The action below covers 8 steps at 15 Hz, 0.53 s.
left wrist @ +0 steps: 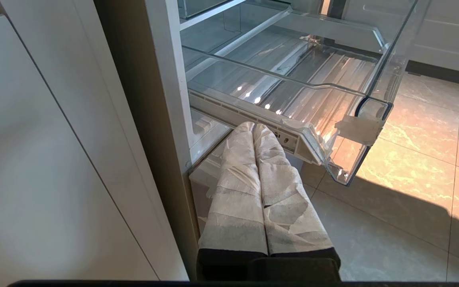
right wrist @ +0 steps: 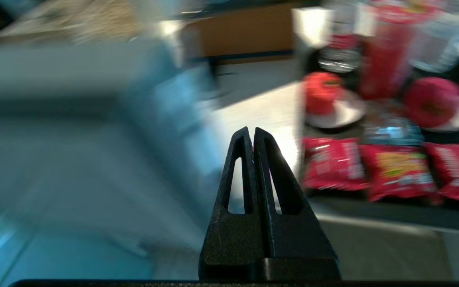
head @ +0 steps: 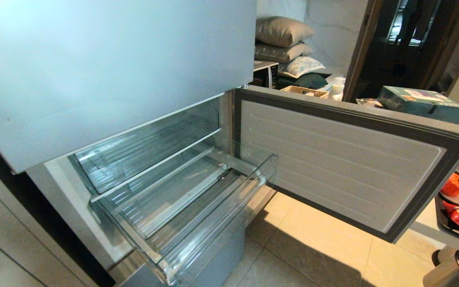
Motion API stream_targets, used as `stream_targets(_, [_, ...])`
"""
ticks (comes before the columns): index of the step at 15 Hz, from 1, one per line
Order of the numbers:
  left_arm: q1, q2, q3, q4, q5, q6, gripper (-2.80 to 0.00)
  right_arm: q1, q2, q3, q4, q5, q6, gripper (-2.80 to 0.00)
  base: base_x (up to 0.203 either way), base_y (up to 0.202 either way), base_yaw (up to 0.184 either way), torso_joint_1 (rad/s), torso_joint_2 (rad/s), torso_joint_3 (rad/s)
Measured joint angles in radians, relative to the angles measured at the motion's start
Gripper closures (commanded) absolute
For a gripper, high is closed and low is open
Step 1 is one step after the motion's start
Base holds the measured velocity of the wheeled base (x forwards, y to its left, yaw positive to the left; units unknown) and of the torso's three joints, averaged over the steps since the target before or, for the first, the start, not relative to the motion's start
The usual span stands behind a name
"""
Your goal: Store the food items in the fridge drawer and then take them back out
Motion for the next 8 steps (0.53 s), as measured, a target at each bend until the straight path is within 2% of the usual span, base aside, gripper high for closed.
stream_targets(2, [0.0, 0.0, 0.0, 0.0, 0.0, 0.0, 0.0, 0.203, -0.22, 0.171, 0.011, -0.031, -0.037, 0.0, 0.0, 0.0, 0.0, 0.0, 0.0, 0.0])
stream_targets(4, [0.0, 0.0, 0.0, 0.0, 0.0, 0.0, 0.0, 0.368, -0.429, 0.332, 0.066, -0.068, -0.118, 0.0, 0.0, 0.0, 0.0, 0.0, 0.0, 0.0])
stream_targets(6, [0.0, 0.0, 0.0, 0.0, 0.0, 0.0, 0.0, 0.458, -0.605, 0.45, 0.159, -0.127, -0.198, 0.0, 0.0, 0.0, 0.0, 0.0, 0.0, 0.0])
stream_targets(8, [0.0, 0.0, 0.0, 0.0, 0.0, 0.0, 0.0, 0.512, -0.759, 0.536, 0.28, -0.166, -0.246, 0.0, 0.0, 0.0, 0.0, 0.0, 0.0, 0.0])
